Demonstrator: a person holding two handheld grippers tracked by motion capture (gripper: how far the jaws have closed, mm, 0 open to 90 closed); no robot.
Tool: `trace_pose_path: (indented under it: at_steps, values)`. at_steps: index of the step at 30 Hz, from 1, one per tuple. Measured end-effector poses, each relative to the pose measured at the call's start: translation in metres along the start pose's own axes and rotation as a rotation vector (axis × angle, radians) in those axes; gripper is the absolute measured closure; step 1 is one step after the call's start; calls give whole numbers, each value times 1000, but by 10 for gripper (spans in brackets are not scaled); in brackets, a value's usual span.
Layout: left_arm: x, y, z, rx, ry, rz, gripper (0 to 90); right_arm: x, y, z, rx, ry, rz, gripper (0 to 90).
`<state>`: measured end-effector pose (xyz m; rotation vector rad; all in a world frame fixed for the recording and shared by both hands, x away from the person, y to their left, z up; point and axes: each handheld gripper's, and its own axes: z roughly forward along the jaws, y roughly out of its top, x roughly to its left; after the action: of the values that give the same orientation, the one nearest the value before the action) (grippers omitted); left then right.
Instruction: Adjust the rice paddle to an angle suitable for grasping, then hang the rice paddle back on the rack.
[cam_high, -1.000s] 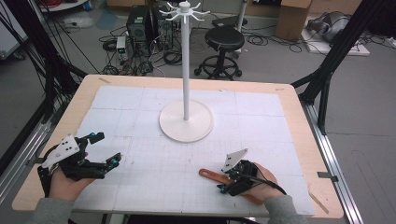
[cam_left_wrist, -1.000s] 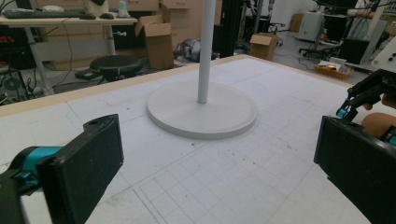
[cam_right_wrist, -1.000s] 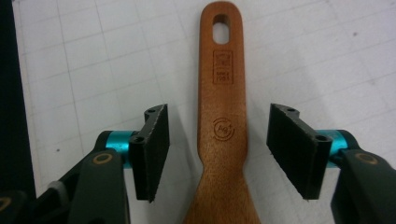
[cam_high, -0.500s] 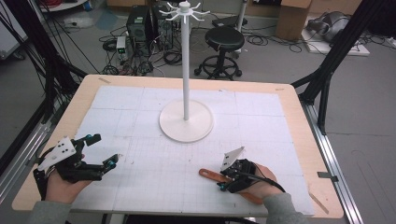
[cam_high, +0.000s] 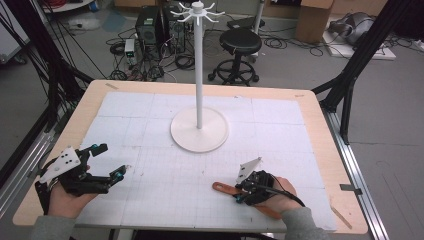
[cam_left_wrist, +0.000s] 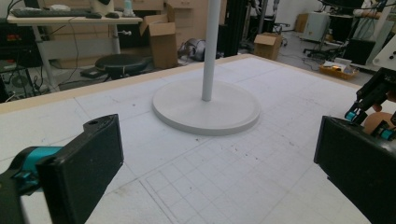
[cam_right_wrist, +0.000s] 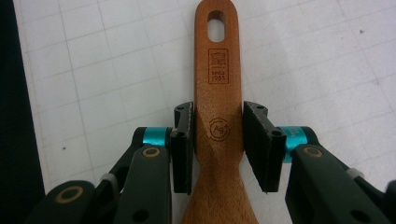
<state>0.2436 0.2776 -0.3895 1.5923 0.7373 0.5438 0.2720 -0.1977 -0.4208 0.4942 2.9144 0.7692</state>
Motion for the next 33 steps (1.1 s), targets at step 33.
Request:
trace_pose_path:
  at_steps: [33]
  values:
    - [-1,0,-1,1,0,1,18,-2,-5,-36,-224,-75,18,650]
